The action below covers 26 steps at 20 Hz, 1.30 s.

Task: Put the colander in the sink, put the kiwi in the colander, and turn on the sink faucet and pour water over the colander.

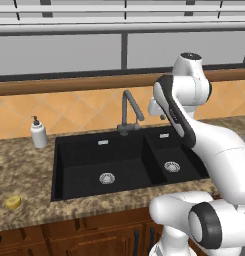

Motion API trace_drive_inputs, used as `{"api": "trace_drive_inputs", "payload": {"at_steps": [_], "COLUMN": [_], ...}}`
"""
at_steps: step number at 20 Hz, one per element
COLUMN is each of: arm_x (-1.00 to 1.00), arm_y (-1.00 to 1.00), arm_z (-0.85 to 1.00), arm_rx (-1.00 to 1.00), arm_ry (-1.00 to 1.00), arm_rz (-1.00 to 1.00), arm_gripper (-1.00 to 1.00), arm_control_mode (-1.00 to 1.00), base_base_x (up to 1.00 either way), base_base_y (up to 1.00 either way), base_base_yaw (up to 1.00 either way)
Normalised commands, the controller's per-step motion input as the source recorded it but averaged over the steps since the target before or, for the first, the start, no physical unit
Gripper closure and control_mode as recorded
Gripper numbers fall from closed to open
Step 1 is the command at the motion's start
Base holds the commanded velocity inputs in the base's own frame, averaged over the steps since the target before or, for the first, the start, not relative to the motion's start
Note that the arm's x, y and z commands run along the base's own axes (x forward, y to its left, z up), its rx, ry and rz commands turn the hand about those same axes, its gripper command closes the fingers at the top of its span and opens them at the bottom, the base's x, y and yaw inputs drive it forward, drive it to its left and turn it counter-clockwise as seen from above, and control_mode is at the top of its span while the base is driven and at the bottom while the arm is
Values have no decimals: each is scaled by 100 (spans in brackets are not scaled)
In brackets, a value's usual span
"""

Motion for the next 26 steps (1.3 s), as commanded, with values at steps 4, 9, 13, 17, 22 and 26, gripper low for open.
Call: {"api": "trace_drive_inputs", "payload": {"at_steps": [4, 9, 13, 17, 22, 26], "arm_x": [-38, -30, -4, 0, 0, 0], "arm_y": [-8, -87, -100, -100, -100, -100], "arm_z": [0, -2, -16, -28, -46, -50], "arm_rx": [0, 0, 0, 0, -4, -6], "arm_ry": [-8, 0, 0, 3, 7, 7], "arm_rz": [0, 0, -3, -4, -7, -7], "arm_gripper": [-100, -100, -100, -100, -100, -100], "arm_control_mode": [-100, -100, -100, -100, -100, -100], "base_base_x": [0, 0, 0, 0, 0, 0], "base_base_y": [0, 0, 0, 0, 0, 0], "base_base_yaw": [0, 0, 0, 0, 0, 0]}}
